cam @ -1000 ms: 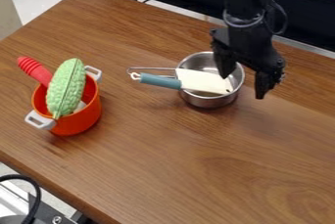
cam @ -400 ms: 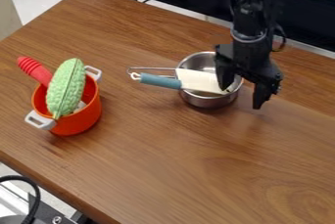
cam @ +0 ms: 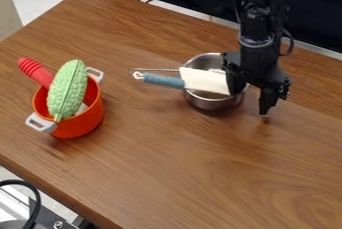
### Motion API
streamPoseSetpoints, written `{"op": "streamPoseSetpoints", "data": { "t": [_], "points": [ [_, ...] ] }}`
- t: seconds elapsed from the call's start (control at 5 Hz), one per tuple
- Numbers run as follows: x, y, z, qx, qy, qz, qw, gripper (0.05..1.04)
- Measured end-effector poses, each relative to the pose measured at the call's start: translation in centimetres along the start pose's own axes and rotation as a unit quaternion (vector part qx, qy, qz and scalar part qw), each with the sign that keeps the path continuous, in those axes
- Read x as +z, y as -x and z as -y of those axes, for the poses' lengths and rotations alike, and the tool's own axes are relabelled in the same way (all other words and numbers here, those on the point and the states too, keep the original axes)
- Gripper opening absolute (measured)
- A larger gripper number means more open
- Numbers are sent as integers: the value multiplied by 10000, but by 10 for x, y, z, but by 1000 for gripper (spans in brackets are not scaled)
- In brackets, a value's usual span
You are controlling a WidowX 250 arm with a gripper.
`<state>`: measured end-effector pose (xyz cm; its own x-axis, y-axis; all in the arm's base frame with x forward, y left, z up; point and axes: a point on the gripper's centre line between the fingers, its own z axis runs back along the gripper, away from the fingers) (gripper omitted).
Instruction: Move the silver cup to the left side
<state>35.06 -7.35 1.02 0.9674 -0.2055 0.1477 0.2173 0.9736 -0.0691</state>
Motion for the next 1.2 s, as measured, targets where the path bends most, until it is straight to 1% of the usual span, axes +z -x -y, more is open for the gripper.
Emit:
{"op": "streamPoseSetpoints", "data": {
  "t": [0.2,0.4,0.6,0.8,1.0,1.2],
  "points": [
    [0,0,-3,72,5,-3,10000,403],
    [-2,5,-7,110,-43,-75,9999,189],
    [0,7,-15,-17,-344,-112,9993,86],
    [1,7,-26,-40,-739,-111,9972,71],
    [3,6,-43,48,-1116,-31,9937,67],
    [15,7,-63,323,-1417,189,9892,67]
  ]
}}
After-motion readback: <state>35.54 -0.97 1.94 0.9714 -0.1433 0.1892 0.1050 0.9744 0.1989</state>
